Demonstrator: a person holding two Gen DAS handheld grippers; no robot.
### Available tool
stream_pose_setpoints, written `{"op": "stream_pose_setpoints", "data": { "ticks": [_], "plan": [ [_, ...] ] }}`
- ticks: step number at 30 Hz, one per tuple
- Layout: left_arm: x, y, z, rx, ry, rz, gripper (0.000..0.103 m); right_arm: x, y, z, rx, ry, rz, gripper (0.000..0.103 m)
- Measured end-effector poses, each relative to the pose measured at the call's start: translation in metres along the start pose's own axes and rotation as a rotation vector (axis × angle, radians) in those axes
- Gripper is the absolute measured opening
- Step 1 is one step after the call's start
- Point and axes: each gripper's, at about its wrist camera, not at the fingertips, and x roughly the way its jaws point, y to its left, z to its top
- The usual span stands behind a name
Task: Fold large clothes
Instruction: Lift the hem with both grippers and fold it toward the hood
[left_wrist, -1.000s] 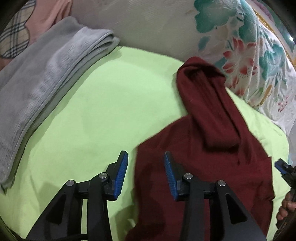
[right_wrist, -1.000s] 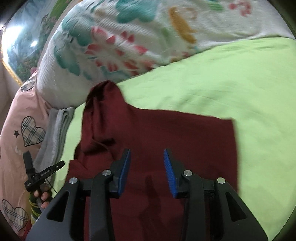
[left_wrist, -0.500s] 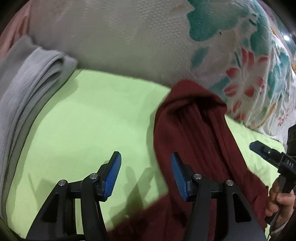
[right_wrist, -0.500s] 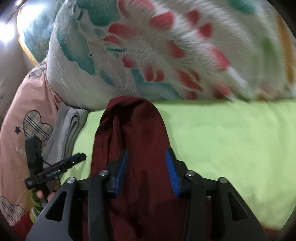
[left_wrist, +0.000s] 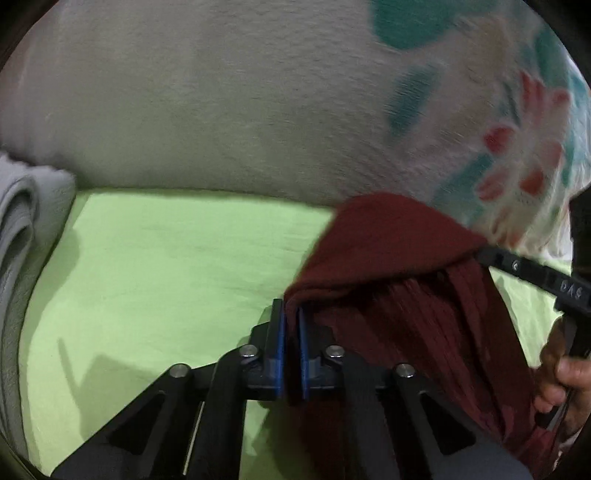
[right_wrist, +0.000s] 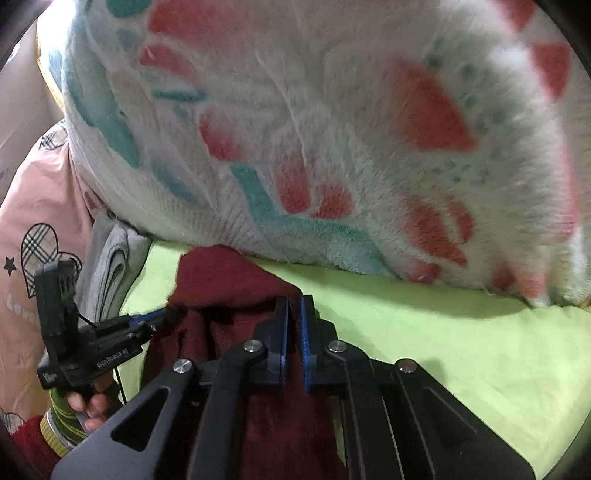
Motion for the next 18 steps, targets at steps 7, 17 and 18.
{"op": "stream_pose_setpoints", "data": {
  "ticks": [7, 17, 18],
  "plan": [
    [-0.069, -0.027, -0.018, 0.051, -0.133, -0.005, 0.004, -0.097, 0.018, -0.022, -0.093, -0.131, -0.002, 0.002],
    [-0.172, -0.081, -0.136, 0.078, -0.228, -0.068, 0.004, -0.201, 0.011, -0.106, -0.020, -0.159, 0.008, 0.000],
    [-0.169, -0.085, -0.140, 0.076, -0.219, -0.081, 0.004, -0.201, 0.010, -0.114, -0.006, -0.144, 0.012, 0.000]
  ]
}}
